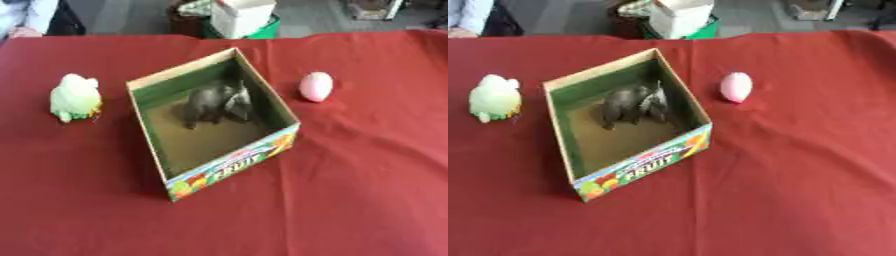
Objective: Pick up objects on the table and place them in the box.
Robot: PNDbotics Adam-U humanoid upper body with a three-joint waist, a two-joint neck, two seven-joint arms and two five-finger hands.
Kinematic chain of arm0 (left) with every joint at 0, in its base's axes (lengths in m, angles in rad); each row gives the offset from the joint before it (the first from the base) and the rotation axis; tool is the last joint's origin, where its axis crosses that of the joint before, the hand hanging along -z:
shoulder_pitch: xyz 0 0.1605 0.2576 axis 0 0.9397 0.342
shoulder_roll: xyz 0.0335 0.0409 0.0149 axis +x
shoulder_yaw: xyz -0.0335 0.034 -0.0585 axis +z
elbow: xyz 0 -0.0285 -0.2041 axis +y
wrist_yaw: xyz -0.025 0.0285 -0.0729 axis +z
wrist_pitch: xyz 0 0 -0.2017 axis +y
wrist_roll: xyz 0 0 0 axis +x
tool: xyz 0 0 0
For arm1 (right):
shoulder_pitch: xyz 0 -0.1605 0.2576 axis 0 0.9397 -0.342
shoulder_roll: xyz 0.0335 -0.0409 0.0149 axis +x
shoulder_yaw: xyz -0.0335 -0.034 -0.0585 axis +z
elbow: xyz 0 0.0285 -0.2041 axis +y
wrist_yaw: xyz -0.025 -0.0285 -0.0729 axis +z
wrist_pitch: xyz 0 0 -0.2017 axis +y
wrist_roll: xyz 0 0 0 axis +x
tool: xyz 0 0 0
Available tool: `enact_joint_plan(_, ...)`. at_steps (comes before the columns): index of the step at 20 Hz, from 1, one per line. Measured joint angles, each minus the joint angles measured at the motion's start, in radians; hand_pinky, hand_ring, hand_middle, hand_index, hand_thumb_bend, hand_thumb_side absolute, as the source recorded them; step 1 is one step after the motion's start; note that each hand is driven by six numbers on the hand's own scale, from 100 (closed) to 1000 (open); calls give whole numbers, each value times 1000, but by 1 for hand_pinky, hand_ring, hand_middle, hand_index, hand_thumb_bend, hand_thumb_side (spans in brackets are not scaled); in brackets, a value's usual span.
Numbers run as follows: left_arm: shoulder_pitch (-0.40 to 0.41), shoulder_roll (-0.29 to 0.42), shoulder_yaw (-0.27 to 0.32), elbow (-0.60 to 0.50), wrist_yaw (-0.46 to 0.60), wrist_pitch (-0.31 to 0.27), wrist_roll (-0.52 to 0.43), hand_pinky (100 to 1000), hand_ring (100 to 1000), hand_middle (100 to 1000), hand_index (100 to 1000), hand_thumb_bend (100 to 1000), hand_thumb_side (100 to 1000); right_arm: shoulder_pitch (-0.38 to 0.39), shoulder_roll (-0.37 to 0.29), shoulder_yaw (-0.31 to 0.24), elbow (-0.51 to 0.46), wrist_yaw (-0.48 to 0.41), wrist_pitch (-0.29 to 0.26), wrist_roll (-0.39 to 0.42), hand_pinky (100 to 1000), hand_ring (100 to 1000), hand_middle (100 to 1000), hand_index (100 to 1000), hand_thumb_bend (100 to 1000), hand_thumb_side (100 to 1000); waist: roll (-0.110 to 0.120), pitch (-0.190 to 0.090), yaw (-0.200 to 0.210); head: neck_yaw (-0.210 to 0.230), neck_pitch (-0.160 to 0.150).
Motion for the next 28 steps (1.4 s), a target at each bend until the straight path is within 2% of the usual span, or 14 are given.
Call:
enact_joint_plan(4, 44, 38, 5, 0, 61, 9, 152, 667, 692, 756, 869, 613, 759, -27, -20, 5, 0, 1, 21, 2, 696, 845, 824, 888, 169, 1000, -5, 4, 2, -10, -3)
enact_joint_plan(7, 63, 50, 8, 0, 110, -2, 248, 666, 689, 752, 868, 609, 768, -59, -50, 23, 0, 6, 59, 19, 700, 849, 827, 886, 165, 1000, -6, 5, 5, -17, -3)
enact_joint_plan(11, 79, 53, 9, 0, 167, -26, 339, 665, 685, 748, 869, 585, 781, -109, -101, 59, 5, 33, 120, 59, 706, 854, 832, 884, 163, 1000, -11, 9, 9, -26, -3)
enact_joint_plan(13, 84, 53, 9, 0, 193, -40, 376, 666, 684, 746, 864, 545, 800, -141, -124, 83, 34, 56, 141, 82, 707, 855, 833, 884, 156, 1000, -11, 9, 14, -30, -3)
enact_joint_plan(14, 87, 53, 9, -1, 207, -47, 395, 665, 679, 733, 819, 518, 811, -158, -134, 96, 57, 68, 147, 93, 707, 855, 833, 885, 151, 1000, -11, 10, 16, -32, -3)
enact_joint_plan(15, 90, 53, 9, -1, 222, -53, 412, 662, 674, 728, 813, 494, 812, -176, -141, 111, 85, 80, 150, 103, 708, 856, 833, 883, 152, 1000, -12, 10, 18, -34, -3)
enact_joint_plan(21, 92, 53, 3, -1, 314, -81, 494, 665, 673, 731, 839, 454, 854, -298, -145, 210, 310, 170, 122, 161, 712, 861, 834, 885, 168, 1000, -13, 12, 31, -48, -3)
enact_joint_plan(28, 91, 53, -7, -1, 358, -109, 537, 666, 674, 733, 847, 454, 851, -419, -79, 287, 569, 277, 57, 201, 717, 865, 837, 896, 212, 1000, -17, 17, 41, -69, -3)
